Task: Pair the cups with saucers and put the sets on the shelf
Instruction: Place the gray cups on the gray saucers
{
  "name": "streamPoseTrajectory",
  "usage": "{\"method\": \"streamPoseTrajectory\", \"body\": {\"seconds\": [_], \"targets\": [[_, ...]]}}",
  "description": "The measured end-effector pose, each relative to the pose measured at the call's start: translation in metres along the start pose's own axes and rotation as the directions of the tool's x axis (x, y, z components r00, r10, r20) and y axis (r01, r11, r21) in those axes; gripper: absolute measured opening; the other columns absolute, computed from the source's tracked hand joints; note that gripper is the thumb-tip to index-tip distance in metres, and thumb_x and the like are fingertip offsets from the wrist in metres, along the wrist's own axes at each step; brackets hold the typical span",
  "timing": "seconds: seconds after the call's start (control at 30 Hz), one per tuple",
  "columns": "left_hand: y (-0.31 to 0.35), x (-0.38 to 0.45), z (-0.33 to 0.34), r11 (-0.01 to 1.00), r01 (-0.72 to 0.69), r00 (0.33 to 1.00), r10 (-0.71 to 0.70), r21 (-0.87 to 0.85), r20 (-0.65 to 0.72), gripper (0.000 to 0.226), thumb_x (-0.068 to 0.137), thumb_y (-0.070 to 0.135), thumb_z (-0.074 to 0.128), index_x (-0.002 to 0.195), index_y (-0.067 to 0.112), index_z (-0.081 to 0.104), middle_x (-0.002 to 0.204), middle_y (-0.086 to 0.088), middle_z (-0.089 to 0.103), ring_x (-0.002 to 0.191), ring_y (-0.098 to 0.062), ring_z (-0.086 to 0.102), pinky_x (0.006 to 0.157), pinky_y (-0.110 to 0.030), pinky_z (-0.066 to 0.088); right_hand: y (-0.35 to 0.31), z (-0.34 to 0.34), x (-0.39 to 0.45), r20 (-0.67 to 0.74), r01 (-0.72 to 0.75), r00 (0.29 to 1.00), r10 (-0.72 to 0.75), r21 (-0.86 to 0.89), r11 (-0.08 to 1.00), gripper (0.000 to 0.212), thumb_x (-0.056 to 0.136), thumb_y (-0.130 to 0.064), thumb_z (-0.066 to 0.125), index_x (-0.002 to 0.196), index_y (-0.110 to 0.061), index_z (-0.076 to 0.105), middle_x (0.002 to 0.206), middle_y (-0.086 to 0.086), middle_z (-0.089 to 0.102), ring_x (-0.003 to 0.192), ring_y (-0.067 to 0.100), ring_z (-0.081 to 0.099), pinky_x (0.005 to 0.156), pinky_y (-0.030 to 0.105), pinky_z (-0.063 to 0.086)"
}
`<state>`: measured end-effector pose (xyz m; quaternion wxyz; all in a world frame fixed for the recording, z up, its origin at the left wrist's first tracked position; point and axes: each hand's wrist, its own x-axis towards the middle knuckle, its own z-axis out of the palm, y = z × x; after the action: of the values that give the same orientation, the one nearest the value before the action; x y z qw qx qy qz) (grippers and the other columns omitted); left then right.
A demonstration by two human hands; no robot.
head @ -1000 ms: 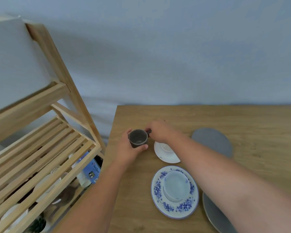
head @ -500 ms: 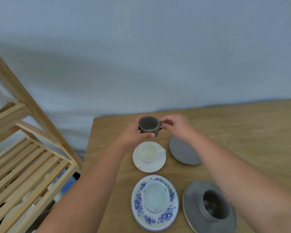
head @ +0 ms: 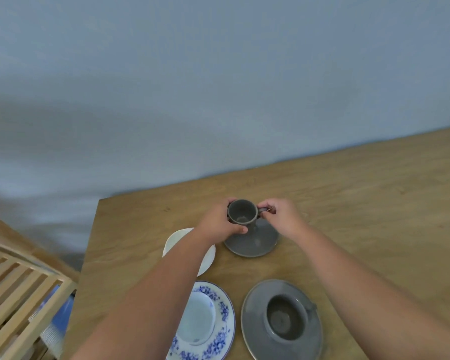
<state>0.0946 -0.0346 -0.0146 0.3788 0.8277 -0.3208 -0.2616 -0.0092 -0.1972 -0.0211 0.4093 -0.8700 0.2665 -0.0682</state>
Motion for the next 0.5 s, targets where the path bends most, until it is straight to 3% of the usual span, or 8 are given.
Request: {"method": "streamPoseTrajectory", "body": {"seconds": [0.5], "targets": [[0.006,-0.009,0.016,0.998,0.035,0.999,-0.035,0.052,-0.008,0.082,0.067,0.022,0.09,0.136,0.026,0.048,0.126,0.008,0.062,0.112,-0.011,0.057,0.09,-0.026,0.047,0.024,-0.001,-0.012,-0.016,0.005,1.0,-0.005,0.038,0.999,0.024,0.087,-0.007,0.065,0.104,-0.023,0.071,0.084,-0.011,0.067,0.075,0.001,0.061,0.069,0.019,0.047]]}}
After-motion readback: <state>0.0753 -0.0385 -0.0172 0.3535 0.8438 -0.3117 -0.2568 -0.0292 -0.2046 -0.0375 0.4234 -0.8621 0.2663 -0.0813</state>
